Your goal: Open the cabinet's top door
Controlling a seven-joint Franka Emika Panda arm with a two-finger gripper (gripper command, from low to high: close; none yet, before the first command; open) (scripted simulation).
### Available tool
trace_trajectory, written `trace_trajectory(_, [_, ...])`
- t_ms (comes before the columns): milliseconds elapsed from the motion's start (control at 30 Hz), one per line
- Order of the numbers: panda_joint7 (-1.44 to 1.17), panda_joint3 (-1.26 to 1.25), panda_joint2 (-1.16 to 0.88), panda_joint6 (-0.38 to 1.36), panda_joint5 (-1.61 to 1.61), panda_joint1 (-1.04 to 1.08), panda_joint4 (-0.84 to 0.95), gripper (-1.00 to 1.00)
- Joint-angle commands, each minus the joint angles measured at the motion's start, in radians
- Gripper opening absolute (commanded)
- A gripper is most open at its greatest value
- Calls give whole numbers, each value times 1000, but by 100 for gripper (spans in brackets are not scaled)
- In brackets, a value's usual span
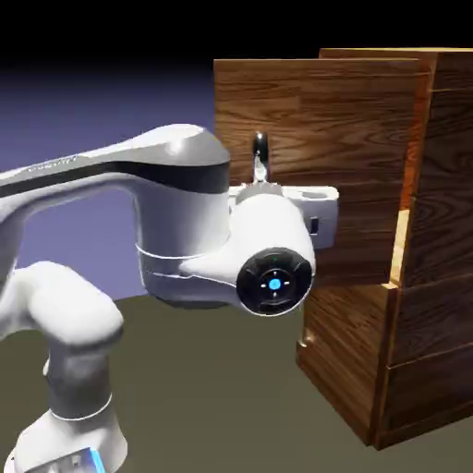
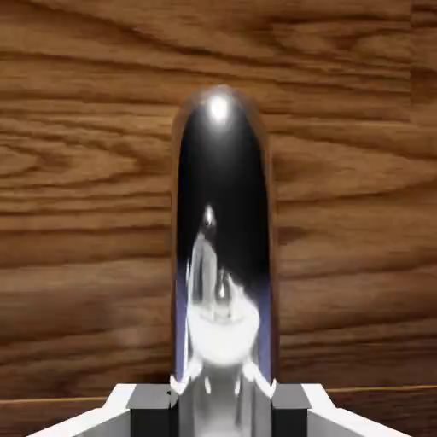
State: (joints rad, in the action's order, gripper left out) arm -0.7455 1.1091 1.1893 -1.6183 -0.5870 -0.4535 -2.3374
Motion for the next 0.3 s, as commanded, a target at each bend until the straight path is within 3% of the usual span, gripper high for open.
trace_trajectory(0, [4,22,-3,37,14,-32,36,-100])
trace_trajectory(267, [40,155,-2,281,88,-261,293,-100])
